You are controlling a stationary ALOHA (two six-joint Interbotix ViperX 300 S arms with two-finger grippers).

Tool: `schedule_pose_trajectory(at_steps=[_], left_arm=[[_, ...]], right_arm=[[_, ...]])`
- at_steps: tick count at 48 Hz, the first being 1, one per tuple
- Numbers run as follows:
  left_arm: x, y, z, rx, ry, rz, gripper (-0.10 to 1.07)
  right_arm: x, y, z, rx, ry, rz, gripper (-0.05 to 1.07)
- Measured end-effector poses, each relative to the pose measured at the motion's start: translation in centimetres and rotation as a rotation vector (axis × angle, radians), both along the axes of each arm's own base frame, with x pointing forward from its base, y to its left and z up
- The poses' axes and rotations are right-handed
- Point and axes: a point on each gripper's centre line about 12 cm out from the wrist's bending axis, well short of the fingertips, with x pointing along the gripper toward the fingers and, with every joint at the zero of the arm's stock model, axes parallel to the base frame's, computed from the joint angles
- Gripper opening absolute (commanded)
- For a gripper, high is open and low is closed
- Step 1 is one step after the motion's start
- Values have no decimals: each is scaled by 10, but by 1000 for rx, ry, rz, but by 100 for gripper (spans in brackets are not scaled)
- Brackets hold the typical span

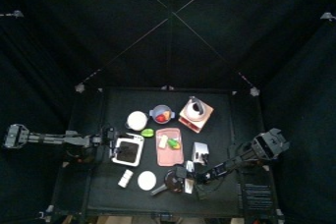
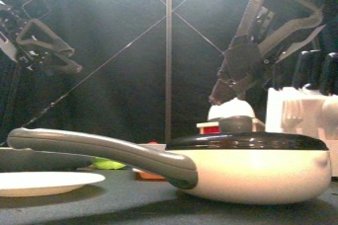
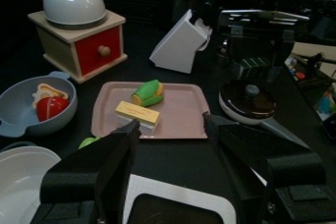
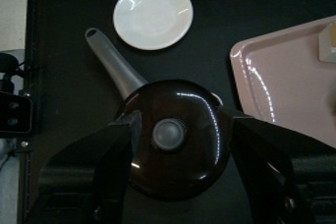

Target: Grab green sushi roll

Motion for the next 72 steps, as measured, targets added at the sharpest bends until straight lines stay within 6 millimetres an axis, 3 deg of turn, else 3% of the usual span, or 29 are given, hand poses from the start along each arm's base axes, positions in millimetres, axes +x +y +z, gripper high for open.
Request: schedule_pose_trajectory(at_steps=[9, 21, 26, 36, 56, 72], left_arm=[[0, -2, 0, 0, 0, -9, 90], [0, -8, 0, -18, -1, -34, 90], [0, -11, -1, -34, 0, -47, 90], [0, -14, -1, -28, 3, -59, 90], [2, -12, 5, 65, -8, -83, 90], [2, -5, 5, 76, -10, -50, 90]], right_arm=[[-6, -1, 19, 60, -20, -72, 94], [-31, -16, 41, 215, 59, -383, 94], [-43, -12, 44, 259, 123, -476, 94], [-59, 1, 42, 338, 260, -611, 94], [-61, 51, 23, 405, 454, -662, 94], [-81, 56, 5, 344, 564, -705, 94]])
